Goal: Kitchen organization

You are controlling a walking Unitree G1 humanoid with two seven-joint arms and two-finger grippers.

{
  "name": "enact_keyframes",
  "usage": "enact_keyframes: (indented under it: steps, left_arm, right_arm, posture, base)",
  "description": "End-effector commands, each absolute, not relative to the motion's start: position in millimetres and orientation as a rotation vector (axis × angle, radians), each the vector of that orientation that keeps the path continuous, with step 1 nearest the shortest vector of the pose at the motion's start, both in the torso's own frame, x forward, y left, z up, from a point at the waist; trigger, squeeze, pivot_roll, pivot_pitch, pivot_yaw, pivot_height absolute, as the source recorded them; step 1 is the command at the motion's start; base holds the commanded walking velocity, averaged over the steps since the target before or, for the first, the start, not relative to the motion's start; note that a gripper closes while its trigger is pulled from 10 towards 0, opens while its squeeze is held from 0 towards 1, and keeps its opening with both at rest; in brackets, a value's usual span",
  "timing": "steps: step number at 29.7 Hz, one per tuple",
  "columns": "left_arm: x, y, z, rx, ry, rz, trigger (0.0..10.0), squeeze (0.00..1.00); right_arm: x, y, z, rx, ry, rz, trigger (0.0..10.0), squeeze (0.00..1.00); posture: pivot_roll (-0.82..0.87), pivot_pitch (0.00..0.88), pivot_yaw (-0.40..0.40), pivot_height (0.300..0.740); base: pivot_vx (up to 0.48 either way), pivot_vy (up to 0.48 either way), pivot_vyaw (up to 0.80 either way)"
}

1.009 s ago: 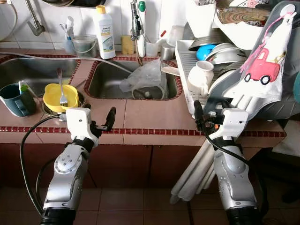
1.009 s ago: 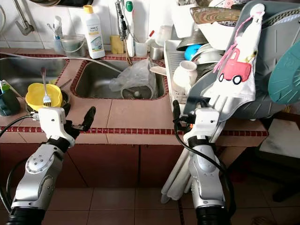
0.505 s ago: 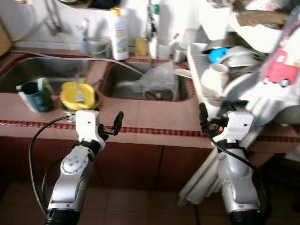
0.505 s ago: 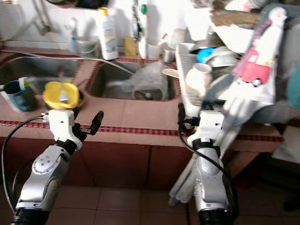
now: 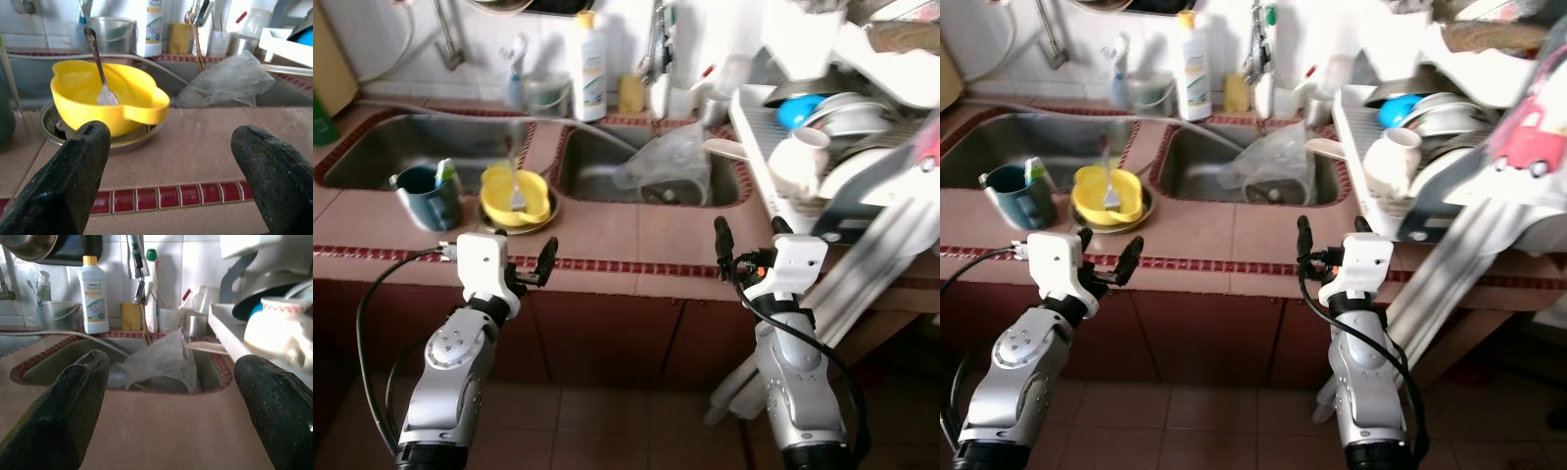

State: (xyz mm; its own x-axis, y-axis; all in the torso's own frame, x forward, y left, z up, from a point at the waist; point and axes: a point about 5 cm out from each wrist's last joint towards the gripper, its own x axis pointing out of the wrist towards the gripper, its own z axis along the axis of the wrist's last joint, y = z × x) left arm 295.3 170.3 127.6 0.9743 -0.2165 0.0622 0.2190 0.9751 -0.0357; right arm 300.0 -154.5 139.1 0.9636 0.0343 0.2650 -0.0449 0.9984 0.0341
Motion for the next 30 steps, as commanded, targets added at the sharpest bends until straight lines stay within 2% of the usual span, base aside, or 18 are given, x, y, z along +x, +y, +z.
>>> enact_keyframes:
  steps: [1,30]
  left_arm:
    - [296.9,165.1,130.3,-0.031,-0.060,-0.239,10.0,0.00]
    - [306.6,159.3,139.5,-0.020,-0.087,-0.264,10.0,0.00]
  right_arm:
    - [298.3,-161.8,139.3,0.032,-0.264,0.010,10.0,0.00]
    - [303.7,-158.6,145.0,0.039,-0.283,0.017,10.0,0.00]
  posture:
    - [-0.06,0.040,0.006,0.740]
    - [-0.05,0.021,0.009,0.740]
  base:
    - [0.000,0.330,0.00]
    - [0.000,0.330,0.00]
